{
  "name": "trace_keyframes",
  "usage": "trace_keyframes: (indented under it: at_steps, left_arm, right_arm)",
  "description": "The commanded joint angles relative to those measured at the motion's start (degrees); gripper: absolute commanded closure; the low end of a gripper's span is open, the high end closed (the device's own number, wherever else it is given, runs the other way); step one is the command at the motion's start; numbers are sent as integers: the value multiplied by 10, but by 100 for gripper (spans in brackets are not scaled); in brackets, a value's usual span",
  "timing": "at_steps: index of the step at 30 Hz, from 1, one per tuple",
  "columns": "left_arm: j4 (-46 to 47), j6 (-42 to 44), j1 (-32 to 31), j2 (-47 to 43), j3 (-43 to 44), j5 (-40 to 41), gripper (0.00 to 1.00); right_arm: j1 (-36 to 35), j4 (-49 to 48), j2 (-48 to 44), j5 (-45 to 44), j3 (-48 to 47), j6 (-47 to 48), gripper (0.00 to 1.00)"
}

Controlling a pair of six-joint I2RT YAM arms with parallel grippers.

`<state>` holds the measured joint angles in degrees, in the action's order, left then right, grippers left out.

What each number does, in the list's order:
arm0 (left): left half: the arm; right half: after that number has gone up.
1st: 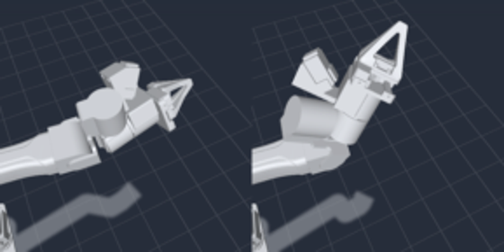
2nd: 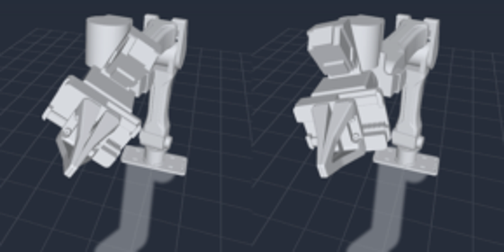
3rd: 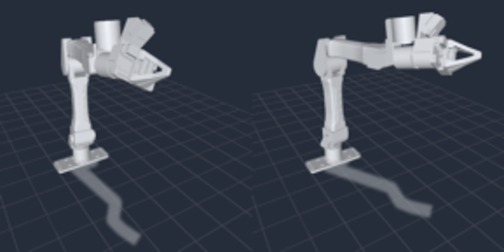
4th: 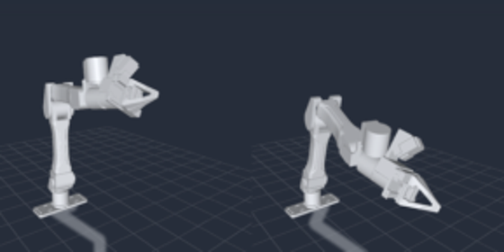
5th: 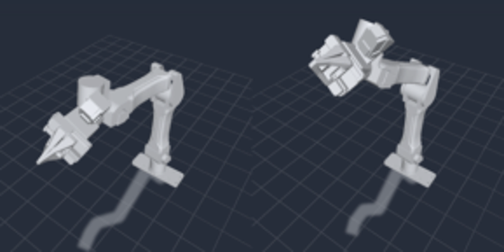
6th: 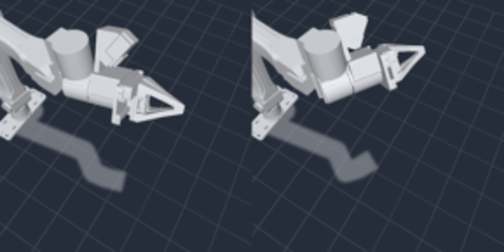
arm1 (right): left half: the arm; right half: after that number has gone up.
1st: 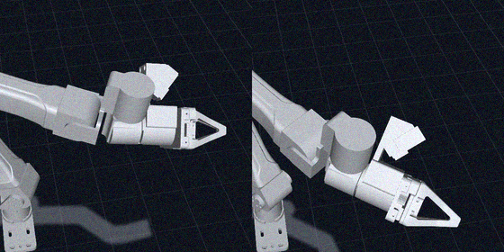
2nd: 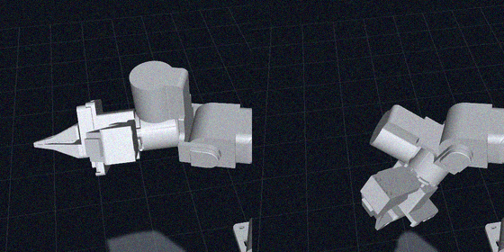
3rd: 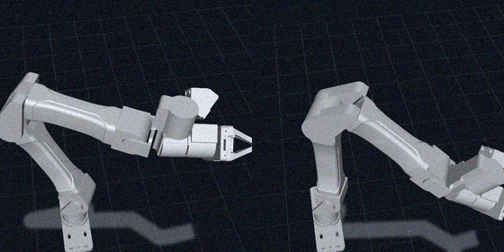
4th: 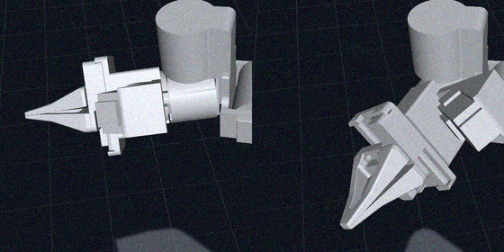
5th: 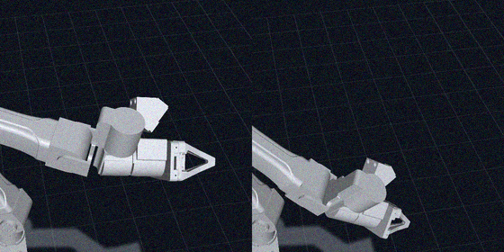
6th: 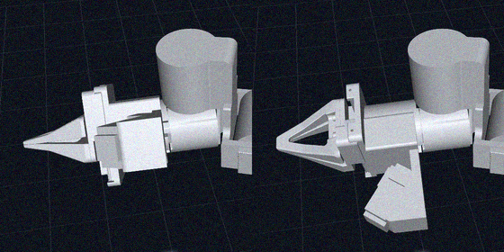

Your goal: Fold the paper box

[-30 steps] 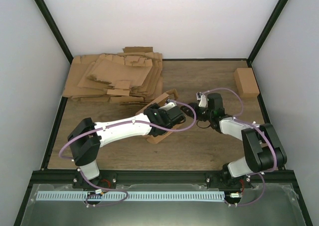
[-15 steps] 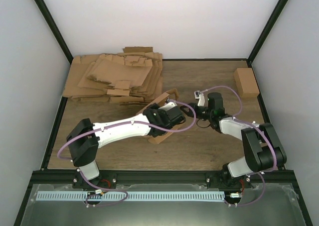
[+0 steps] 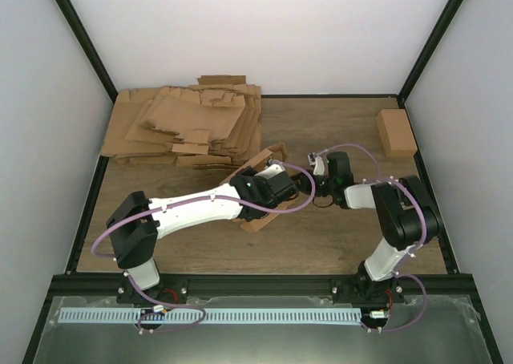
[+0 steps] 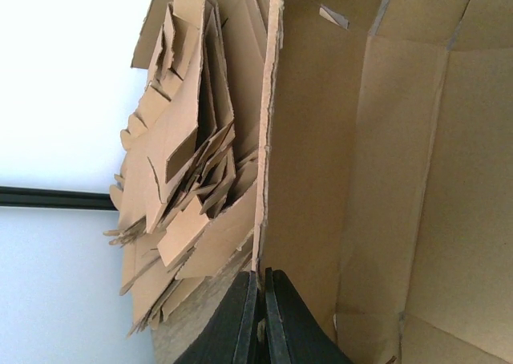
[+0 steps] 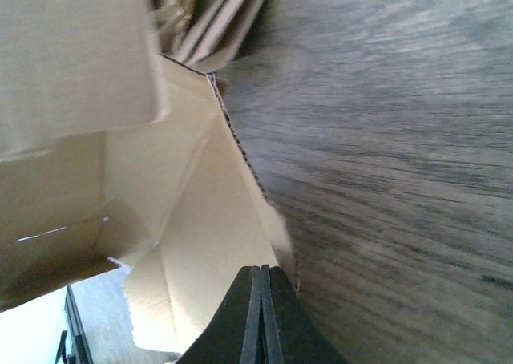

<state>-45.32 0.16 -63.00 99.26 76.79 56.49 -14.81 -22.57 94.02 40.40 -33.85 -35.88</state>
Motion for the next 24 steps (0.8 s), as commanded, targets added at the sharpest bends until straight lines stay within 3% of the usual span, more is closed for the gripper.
trace_keyframes:
  at_steps: [1, 10, 24]
  left_arm:
    - [-5, -8, -4, -24, 3, 13, 96]
    - [19, 13, -8, -44, -14, -10, 96]
    - [2, -17, -51, 20, -6, 22, 96]
  right_arm:
    - [2, -5, 42, -25, -35, -20, 99]
    - [7, -18, 62, -20, -44, -30, 99]
    - [7, -35, 16, -23, 22, 0, 99]
